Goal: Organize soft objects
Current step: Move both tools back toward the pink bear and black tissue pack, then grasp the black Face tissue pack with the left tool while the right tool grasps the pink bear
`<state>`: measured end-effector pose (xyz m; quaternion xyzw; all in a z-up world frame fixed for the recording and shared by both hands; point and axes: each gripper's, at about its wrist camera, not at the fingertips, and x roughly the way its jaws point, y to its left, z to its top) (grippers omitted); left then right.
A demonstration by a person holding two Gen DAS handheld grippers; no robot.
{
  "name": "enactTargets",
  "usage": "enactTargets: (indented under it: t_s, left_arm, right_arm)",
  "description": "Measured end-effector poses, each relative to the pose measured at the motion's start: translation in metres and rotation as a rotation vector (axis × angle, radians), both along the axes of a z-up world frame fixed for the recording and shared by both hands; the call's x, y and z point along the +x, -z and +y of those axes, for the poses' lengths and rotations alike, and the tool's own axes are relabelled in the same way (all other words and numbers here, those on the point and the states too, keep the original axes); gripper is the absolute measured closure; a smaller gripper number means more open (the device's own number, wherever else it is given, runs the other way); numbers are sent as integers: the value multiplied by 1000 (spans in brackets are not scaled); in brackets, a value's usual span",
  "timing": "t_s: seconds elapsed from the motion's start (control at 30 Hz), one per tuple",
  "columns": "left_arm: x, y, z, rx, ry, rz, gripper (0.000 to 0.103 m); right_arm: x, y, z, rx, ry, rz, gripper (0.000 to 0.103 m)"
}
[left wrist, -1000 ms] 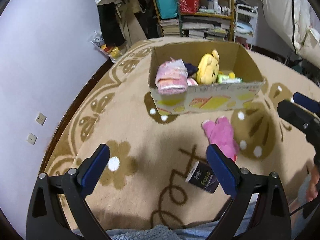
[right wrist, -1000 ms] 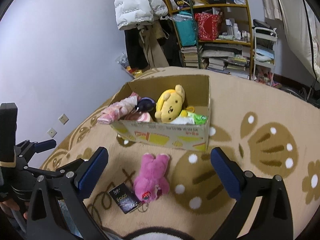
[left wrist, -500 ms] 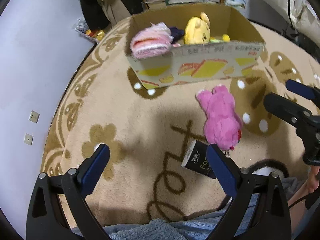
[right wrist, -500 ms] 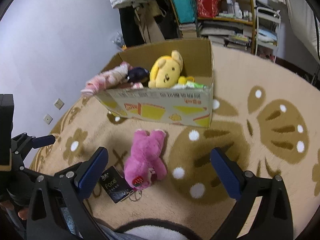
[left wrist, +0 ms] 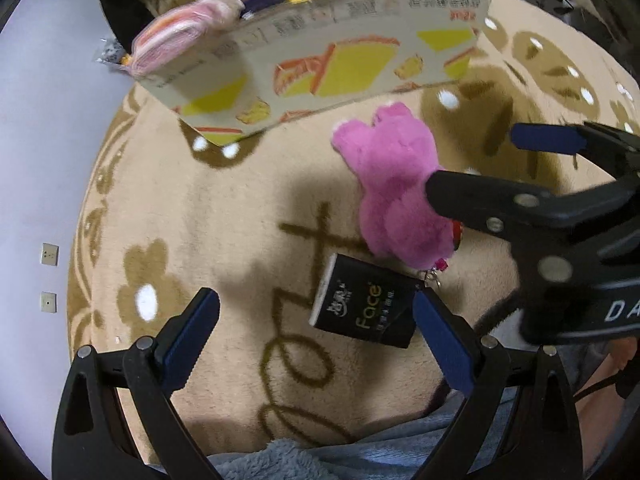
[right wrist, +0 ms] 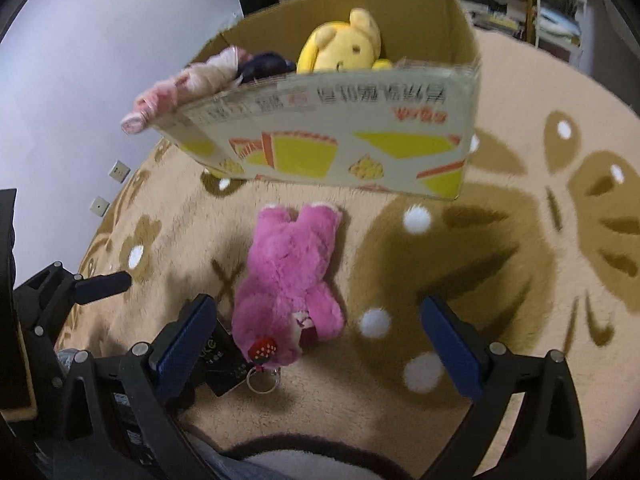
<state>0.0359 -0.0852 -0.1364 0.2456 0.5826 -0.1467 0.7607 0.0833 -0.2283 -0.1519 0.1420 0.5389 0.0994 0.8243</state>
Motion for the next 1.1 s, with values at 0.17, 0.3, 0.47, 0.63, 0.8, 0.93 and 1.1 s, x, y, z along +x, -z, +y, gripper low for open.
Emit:
enactTargets:
  t_s: [0.17, 0.3, 0.47, 0.63, 0.8, 0.93, 1.1]
  left_arm:
    - [0, 14, -6, 18, 29, 53, 6]
    - [1, 24, -9, 31, 41, 91, 6]
    - [2, 33, -13, 52, 50, 115, 6]
    - [0, 42, -17, 71, 62, 147, 6]
    - [3, 48, -15, 81, 57, 141, 6]
    - [6, 49, -12, 85, 55, 130, 6]
    - [15, 46, -2, 50, 17, 136, 20]
  right_arm:
    - [7, 16, 4, 10, -10, 48, 0]
    - [11, 28, 4, 21, -1, 81, 0]
    - [15, 35, 6, 43, -3, 93, 0]
    - [15, 36, 7, 41, -11, 90, 0]
    - [16, 37, 8, 35, -15, 86, 0]
    - [16, 36, 9, 17, -19, 89, 0]
    - [15, 35, 14, 13, -26, 86, 7]
